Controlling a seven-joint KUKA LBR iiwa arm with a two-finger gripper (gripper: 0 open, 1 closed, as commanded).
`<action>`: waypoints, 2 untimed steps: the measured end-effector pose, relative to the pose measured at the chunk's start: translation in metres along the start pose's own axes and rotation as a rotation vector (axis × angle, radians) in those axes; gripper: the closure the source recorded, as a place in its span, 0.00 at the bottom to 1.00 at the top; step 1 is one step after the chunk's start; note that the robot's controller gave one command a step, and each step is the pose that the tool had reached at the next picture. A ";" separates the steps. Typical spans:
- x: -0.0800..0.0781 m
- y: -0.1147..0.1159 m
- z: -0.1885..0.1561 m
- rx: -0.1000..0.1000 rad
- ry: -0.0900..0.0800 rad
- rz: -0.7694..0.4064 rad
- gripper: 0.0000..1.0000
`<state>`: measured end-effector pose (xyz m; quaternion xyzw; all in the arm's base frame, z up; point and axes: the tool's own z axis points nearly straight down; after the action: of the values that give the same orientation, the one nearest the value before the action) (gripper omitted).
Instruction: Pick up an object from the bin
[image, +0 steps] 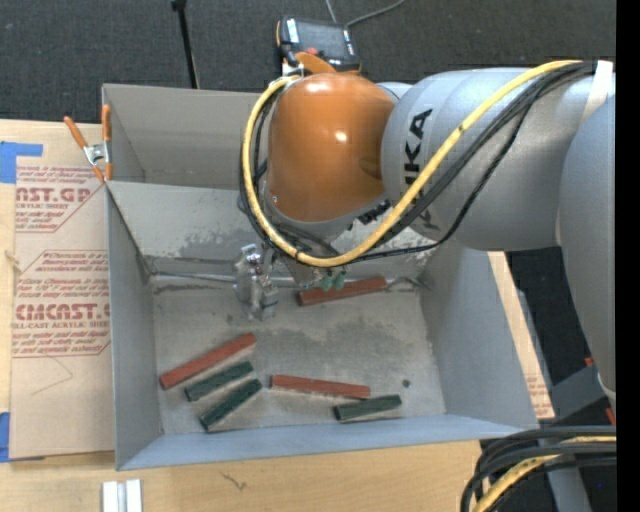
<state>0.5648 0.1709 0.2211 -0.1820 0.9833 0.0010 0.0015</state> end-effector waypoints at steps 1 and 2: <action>0.000 0.000 0.000 0.000 0.000 0.000 1.00; -0.009 0.012 0.052 0.001 -0.006 -0.035 1.00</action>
Offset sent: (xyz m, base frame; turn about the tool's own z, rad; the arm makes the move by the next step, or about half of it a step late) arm 0.0034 0.0196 -0.0799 -0.0519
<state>0.5689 0.1852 0.1691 -0.1992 0.9800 0.0012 0.0047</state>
